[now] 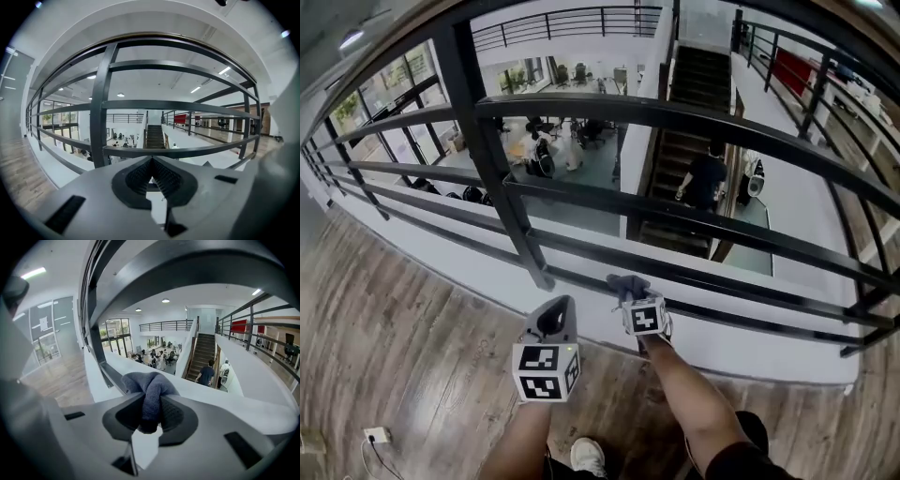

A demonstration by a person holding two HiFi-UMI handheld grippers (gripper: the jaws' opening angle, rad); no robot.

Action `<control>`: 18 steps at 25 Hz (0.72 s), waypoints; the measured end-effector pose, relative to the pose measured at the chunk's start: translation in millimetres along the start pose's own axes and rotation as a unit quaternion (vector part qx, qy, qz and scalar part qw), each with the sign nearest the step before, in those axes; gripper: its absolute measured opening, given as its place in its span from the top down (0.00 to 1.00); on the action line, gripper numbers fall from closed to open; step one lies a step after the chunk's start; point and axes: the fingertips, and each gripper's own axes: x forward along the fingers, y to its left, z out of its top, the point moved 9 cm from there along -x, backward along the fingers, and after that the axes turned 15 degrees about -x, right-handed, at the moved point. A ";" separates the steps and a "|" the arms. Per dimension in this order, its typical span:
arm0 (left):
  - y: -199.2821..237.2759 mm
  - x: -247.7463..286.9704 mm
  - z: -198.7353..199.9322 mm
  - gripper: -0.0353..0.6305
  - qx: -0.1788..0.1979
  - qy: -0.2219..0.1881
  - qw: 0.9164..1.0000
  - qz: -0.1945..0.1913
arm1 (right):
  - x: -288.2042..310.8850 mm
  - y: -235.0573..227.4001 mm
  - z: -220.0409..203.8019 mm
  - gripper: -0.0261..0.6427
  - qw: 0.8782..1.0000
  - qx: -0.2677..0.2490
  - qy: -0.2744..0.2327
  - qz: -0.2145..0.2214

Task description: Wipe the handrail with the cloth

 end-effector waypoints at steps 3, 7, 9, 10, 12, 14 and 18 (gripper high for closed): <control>-32.6 13.9 -5.3 0.94 0.040 0.010 0.999 -0.017 | -17.6 -23.7 -10.4 0.84 1.000 0.000 0.002 -0.001; -75.3 26.7 -12.7 0.94 0.042 0.025 0.998 -0.046 | -35.6 -43.6 -31.9 0.84 1.000 0.023 0.005 -0.002; -97.7 32.8 -15.7 0.94 0.033 0.029 0.997 -0.064 | -44.3 -54.1 -42.9 0.84 0.999 0.032 0.003 0.004; -109.7 35.6 -16.9 0.94 0.034 0.032 0.996 -0.073 | -50.1 -61.4 -49.0 0.84 0.999 0.035 0.002 0.002; -133.6 40.2 -19.8 0.94 0.046 0.035 0.994 -0.090 | -64.7 -80.0 -61.0 0.84 0.999 0.034 0.004 -0.010; -152.5 43.8 -24.8 0.94 0.053 0.041 0.992 -0.106 | -78.0 -97.4 -73.1 0.84 0.999 0.035 0.006 -0.017; -182.6 52.2 -38.0 0.94 0.056 0.059 0.987 -0.137 | -101.3 -129.7 -102.3 0.84 0.999 0.044 0.009 -0.031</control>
